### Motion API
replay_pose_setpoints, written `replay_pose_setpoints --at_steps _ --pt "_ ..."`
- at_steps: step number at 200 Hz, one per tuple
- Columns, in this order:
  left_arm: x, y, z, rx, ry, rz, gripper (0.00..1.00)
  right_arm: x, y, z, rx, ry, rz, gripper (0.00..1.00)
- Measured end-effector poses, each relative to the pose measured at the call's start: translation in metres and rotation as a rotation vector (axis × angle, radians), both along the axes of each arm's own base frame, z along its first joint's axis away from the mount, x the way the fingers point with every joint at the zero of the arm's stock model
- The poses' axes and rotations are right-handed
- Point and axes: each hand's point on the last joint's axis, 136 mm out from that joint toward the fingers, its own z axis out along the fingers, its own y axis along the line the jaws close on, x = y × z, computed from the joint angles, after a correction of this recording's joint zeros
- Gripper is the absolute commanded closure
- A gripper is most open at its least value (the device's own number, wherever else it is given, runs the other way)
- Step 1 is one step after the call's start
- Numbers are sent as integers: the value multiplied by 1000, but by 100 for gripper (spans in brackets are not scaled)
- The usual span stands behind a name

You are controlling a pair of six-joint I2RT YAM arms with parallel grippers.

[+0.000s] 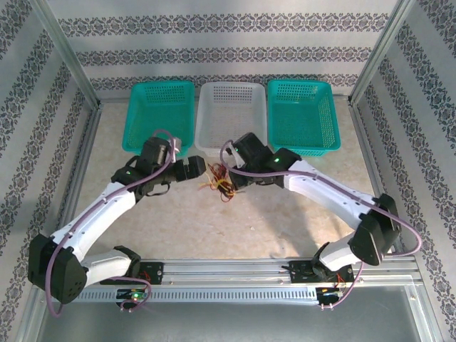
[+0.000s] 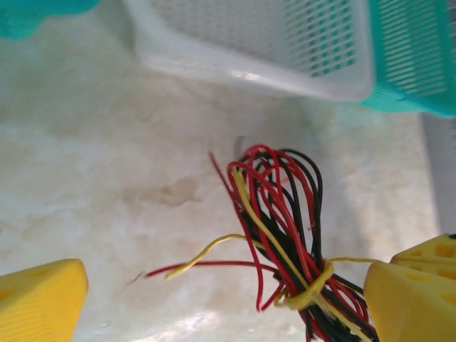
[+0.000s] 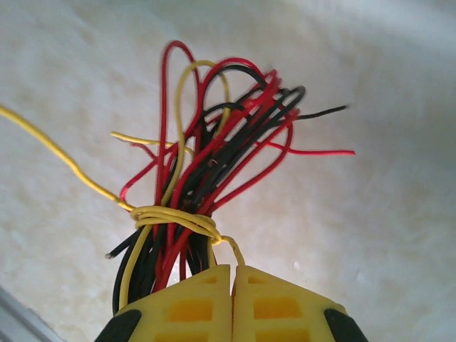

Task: Untangle the cables

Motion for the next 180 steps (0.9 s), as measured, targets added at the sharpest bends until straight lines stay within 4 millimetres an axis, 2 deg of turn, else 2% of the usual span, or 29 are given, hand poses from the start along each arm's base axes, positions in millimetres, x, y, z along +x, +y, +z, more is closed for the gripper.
replay_pose_setpoints --at_steps 11,25,37,50,66,85,107,127,157,180 --pt "6 -2 20 -54 -30 -26 1 4 4 29 23 -73 47 100" --pt "9 -12 40 -122 -56 -87 1 6 6 56 39 -146 96 100" --pt "10 -24 52 -178 -64 -151 1 6 8 72 44 -189 126 100" --pt "8 -35 55 -231 -55 -207 1 7 8 82 41 -220 152 100" --pt "7 -44 55 -294 -41 -240 1 6 8 87 28 -237 177 100" --pt "9 -44 57 -375 -32 -243 1 6 8 91 15 -246 197 100" --pt "20 -28 57 -460 -11 -187 1 5 13 93 7 -256 226 100" --pt "27 -12 58 -467 -2 -146 1 3 16 94 7 -261 244 100" --pt "28 -9 61 -473 22 -167 1 0 18 98 8 -270 261 100" --pt "32 -2 54 -520 62 -147 1 1 20 100 6 -277 271 100"
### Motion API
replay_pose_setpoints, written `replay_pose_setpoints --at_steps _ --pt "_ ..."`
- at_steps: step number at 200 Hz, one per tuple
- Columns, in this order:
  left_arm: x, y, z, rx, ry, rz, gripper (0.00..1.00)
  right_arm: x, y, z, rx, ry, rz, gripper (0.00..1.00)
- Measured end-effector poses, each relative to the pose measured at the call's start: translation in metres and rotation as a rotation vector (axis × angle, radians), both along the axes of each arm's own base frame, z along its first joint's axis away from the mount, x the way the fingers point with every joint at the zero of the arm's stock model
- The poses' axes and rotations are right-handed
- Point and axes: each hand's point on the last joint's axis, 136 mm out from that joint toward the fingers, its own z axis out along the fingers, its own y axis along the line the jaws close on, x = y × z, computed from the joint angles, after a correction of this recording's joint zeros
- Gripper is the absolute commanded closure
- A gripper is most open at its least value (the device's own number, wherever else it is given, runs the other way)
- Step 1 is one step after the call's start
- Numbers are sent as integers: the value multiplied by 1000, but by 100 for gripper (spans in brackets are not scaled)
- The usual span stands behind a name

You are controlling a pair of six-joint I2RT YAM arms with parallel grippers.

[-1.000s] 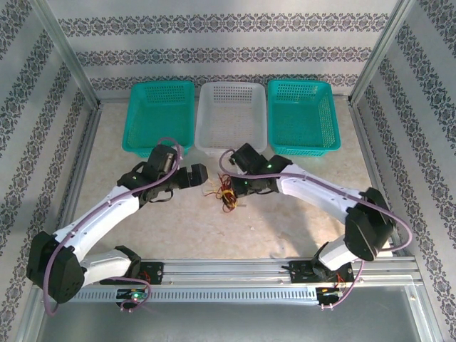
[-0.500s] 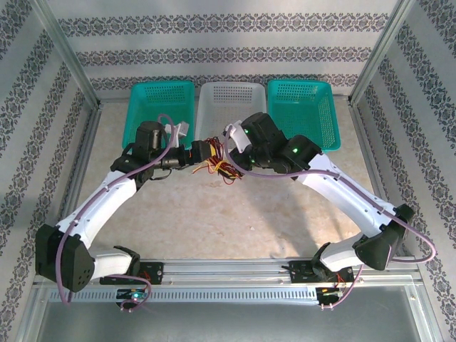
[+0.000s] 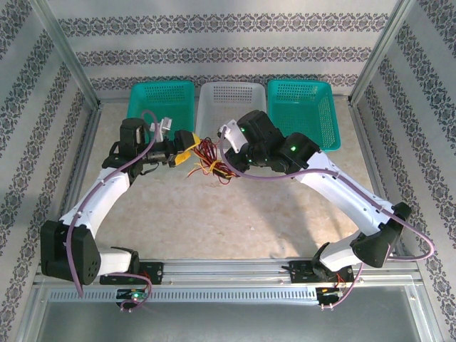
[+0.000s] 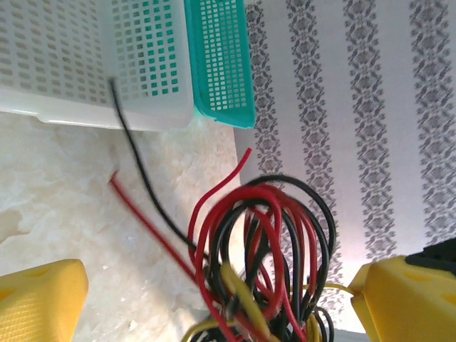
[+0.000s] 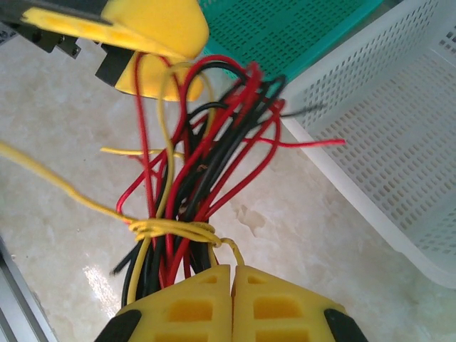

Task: Untangle the cables

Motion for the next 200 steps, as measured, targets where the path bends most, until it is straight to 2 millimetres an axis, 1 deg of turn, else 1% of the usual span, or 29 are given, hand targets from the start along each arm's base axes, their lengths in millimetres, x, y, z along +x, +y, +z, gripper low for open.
replay_pose_setpoints --at_steps 13,44,56,67,84,100,111,128,159,164,184,189,200 --pt "0 2 -2 -21 17 3 1 0 2 -1 -4 1 6 100" --pt "-4 -5 9 -58 -6 -33 1 -1 10 -3 -13 4 26 100" --pt "-5 -6 10 -64 -15 -40 1 -1 14 -2 -16 0 37 100" --pt "-7 -6 6 -69 -6 -49 1 -1 18 -2 -18 -3 47 100" --pt "-13 -8 -8 -76 24 -57 1 0 24 1 -18 -8 61 100" --pt "-20 -14 -21 -90 59 -75 1 -1 31 3 -15 -11 80 100" --pt "-24 -20 -24 -101 71 -94 1 -2 35 3 -18 -10 93 100" --pt "-25 -27 -18 -126 53 -114 1 -3 40 2 -25 -9 110 100" --pt "-20 -31 -8 -186 4 -112 0 -3 44 4 -25 -13 119 100" --pt "-19 -31 -8 -195 1 -111 6 -3 45 4 -24 -14 120 100" --pt "-16 -32 -7 -232 2 -111 39 -5 46 4 -25 -13 124 100" --pt "-16 -33 -6 -241 0 -116 44 -5 46 4 -26 -12 125 100" --pt "-14 -33 -3 -255 -11 -122 59 -5 46 4 -26 -12 125 100"
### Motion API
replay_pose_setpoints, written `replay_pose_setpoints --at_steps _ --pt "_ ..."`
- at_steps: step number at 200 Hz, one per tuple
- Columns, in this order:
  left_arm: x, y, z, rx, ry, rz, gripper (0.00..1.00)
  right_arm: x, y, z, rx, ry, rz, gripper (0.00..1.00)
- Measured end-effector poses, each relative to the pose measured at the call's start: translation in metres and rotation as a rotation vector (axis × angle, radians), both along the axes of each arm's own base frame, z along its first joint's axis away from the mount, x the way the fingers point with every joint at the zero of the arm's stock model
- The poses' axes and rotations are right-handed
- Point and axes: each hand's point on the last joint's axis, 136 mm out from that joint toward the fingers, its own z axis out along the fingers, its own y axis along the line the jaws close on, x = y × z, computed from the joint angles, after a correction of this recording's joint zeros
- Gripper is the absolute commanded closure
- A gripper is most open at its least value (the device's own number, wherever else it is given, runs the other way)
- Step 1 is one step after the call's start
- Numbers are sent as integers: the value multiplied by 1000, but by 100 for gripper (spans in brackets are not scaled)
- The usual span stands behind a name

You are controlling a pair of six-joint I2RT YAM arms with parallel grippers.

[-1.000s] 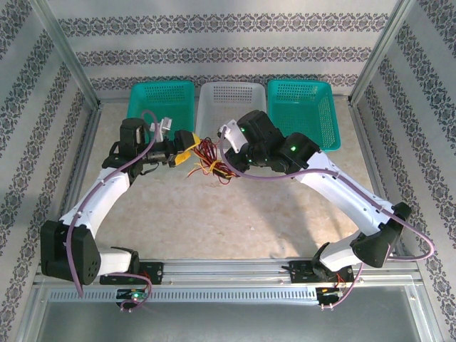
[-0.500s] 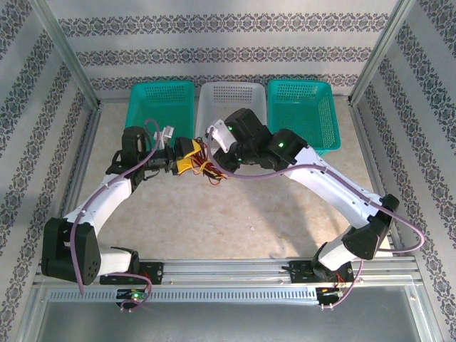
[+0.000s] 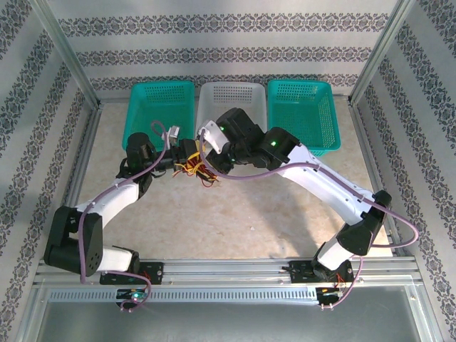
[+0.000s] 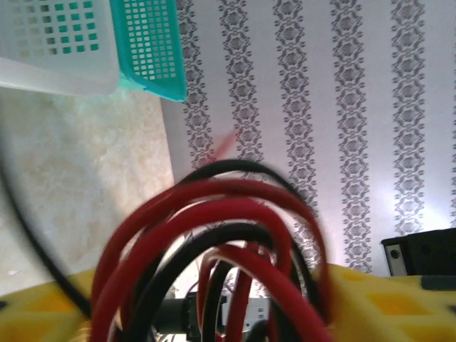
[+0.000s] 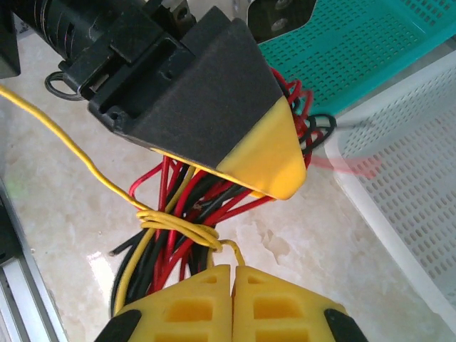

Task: Untangle the cables

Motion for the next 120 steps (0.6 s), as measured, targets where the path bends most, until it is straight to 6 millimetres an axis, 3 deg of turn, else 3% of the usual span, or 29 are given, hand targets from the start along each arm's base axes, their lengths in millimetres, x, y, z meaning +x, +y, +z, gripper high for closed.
replay_pose_setpoints --at_steps 18,33,56,81,91,120 --pt "0 -1 5 -19 -6 -6 77 0 0 0 0 1 -1 100" --pt "0 -1 9 -32 -18 -9 83 0 0 0 1 2 -3 98" --pt "1 -1 16 -47 -34 -2 86 5 -1 3 15 -1 -44 49" --pt "8 4 19 -41 -55 60 91 16 -11 13 66 -50 -158 7" --pt "11 8 23 -23 -77 110 92 19 -22 19 102 -66 -238 2" --pt "10 26 46 35 -190 262 99 11 -59 40 321 -75 -413 3"
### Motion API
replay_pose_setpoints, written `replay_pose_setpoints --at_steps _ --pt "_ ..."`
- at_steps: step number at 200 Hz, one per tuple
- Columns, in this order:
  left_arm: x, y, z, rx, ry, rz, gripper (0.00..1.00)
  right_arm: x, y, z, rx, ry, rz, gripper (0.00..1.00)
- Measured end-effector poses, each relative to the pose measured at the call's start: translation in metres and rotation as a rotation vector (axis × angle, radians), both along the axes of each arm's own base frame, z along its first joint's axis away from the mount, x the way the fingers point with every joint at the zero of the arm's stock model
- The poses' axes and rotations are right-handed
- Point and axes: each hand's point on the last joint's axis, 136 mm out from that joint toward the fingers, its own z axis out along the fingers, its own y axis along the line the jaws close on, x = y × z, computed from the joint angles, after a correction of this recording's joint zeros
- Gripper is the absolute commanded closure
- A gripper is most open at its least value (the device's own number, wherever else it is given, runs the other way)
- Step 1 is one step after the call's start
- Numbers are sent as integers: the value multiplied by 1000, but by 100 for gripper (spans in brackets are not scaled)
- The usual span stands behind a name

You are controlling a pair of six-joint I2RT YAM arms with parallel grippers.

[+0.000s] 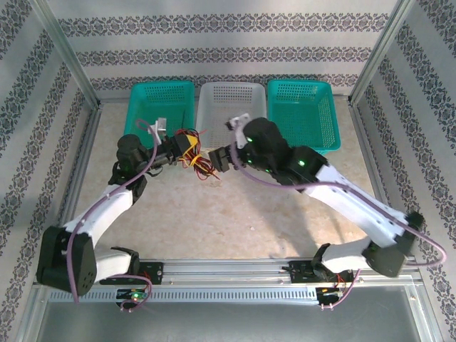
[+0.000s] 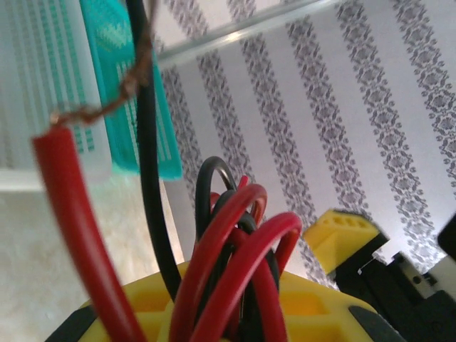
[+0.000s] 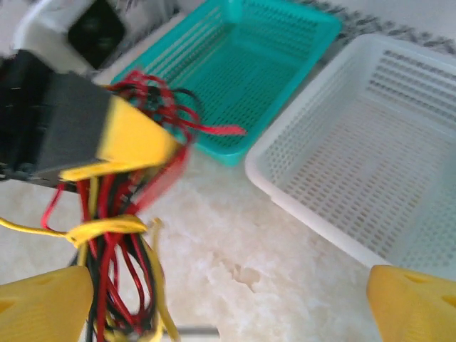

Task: Untangle the cables

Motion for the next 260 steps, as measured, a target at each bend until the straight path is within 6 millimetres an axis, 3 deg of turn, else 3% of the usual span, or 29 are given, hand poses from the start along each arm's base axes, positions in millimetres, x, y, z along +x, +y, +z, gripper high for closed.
replay_pose_setpoints --at_steps 14,29,46,61,100,138,174,222,260 --pt "0 6 9 20 -38 48 100 -6 -13 10 143 29 -20 13" --pt "4 9 9 37 -39 78 100 1 -19 23 272 70 -28 25" --pt "7 10 1 52 -8 89 100 14 -12 30 374 145 -2 30" --pt "7 10 -5 60 13 89 100 23 4 24 410 222 42 31" --pt "8 13 -11 80 53 109 100 17 37 -1 391 358 137 38" --pt "8 13 -8 81 58 108 100 11 43 -15 356 411 150 46" --pt "7 12 -8 80 58 97 100 9 48 -34 318 463 144 63" --pt "4 9 -6 77 54 75 100 10 48 -30 319 457 145 65" --pt "4 8 -9 78 62 61 100 12 47 -28 326 461 144 95"
